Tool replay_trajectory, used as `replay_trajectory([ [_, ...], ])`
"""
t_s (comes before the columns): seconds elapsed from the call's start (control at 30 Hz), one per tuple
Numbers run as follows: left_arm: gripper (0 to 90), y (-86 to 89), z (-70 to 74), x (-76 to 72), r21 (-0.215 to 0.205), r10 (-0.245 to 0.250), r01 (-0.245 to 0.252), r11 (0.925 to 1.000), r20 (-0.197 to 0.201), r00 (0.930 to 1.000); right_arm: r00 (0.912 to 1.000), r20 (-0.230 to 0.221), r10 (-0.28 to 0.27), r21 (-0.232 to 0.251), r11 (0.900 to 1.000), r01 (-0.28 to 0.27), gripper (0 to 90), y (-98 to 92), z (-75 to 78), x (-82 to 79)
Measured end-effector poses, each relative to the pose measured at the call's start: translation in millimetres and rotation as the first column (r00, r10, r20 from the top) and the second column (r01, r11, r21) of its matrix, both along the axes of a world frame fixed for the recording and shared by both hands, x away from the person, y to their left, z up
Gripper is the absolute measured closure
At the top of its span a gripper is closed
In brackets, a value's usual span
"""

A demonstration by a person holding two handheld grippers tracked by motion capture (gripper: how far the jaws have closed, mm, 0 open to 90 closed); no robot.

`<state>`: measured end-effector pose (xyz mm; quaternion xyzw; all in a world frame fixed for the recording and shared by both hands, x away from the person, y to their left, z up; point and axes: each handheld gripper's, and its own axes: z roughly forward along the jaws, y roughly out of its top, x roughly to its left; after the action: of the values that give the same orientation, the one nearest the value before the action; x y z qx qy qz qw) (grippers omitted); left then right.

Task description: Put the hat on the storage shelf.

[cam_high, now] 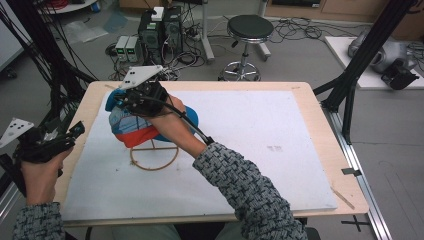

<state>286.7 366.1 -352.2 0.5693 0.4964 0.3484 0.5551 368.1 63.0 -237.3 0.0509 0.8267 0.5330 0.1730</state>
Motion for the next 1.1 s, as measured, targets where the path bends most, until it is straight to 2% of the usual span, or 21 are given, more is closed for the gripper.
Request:
replay_trajectory([
  [0.57,16.4,-1.8,-0.1,0.5,0.000,-0.006,0.006,1.0000,-0.001,1.0000,0.9999,-0.011,0.002,-0.001,1.000,-0.002,87.0,-15.7,-4.9,-9.9],
  [0.83,16.4,-4.0,-0.9,1.6,0.007,-0.014,0.014,0.9999,-0.007,0.9999,1.0000,-0.006,-0.005,0.003,1.000,0.005,80.4,-14.6,-8.0,-8.9],
  [1.0,16.4,-3.2,-1.4,1.8,0.004,-0.014,0.014,0.9999,-0.008,0.9999,0.9998,-0.009,-0.019,0.019,1.000,0.019,70.3,-13.7,-9.4,-6.6],
  [1.1,16.4,-3.4,-1.6,2.0,0.004,-0.015,0.015,0.9999,-0.008,0.9999,0.9997,-0.008,-0.025,0.028,0.999,0.025,67.4,-13.6,-9.5,-5.8],
])
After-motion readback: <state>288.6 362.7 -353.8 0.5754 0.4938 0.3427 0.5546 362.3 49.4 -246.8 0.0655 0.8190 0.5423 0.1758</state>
